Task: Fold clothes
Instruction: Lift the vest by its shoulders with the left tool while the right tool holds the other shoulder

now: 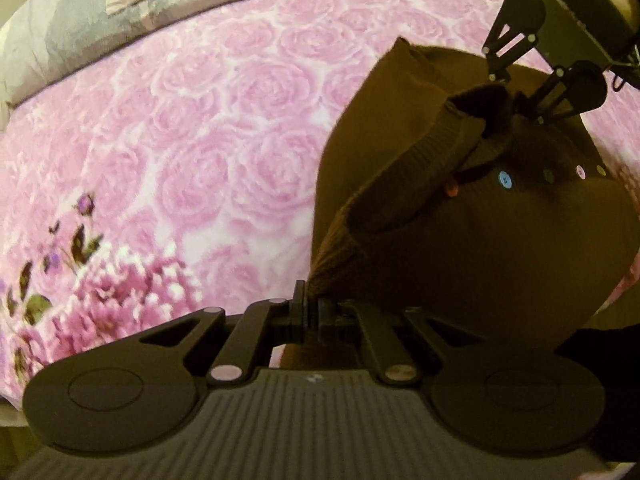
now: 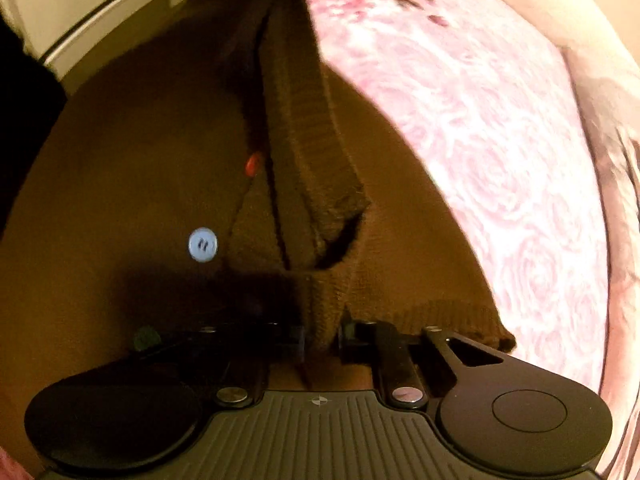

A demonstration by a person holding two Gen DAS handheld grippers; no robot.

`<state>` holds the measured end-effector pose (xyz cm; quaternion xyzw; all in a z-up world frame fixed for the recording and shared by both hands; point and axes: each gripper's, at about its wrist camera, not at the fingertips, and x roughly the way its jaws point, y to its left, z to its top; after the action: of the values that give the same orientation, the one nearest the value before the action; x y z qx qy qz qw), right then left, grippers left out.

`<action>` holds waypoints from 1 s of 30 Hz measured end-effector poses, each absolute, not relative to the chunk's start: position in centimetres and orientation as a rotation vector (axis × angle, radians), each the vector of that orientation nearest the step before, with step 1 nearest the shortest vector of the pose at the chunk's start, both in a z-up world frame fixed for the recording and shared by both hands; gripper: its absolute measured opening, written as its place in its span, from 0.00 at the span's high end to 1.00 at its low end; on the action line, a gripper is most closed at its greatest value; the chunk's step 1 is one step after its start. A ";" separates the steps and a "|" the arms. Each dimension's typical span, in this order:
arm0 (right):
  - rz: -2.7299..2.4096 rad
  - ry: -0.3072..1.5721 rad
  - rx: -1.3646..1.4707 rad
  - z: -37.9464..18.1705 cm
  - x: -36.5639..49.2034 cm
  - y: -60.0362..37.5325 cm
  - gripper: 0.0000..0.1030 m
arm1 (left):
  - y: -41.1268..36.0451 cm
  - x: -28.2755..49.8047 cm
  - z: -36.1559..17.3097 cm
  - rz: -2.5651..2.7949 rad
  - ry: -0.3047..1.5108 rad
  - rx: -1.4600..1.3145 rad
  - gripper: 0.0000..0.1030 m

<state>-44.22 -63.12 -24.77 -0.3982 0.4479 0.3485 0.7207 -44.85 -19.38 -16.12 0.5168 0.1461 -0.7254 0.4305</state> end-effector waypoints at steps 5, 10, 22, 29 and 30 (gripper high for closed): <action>0.493 0.912 -0.814 -18.9 -45.0 -64.2 0.90 | -21.1 -45.5 -11.8 -1.909 0.202 1.226 0.97; 0.174 0.815 -0.769 -11.1 -46.2 -64.6 0.90 | -23.6 -47.1 -6.4 -2.062 -0.054 1.153 0.97; -0.543 0.680 -0.642 3.9 -55.6 -47.8 0.91 | -21.7 -43.0 7.9 -2.467 -0.706 0.899 0.97; -0.701 0.651 -0.550 10.7 -61.6 -37.2 0.91 | -18.8 -39.7 15.3 -2.768 -1.110 0.725 0.97; -0.709 0.648 -0.545 12.1 -61.9 -36.6 0.91 | -18.8 -40.0 16.2 -2.819 -1.199 0.708 0.97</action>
<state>-61.92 -36.63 12.05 -0.2588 0.3079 -0.3368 0.8513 -39.97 -18.76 16.17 0.2251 -0.3814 -0.8966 -0.0014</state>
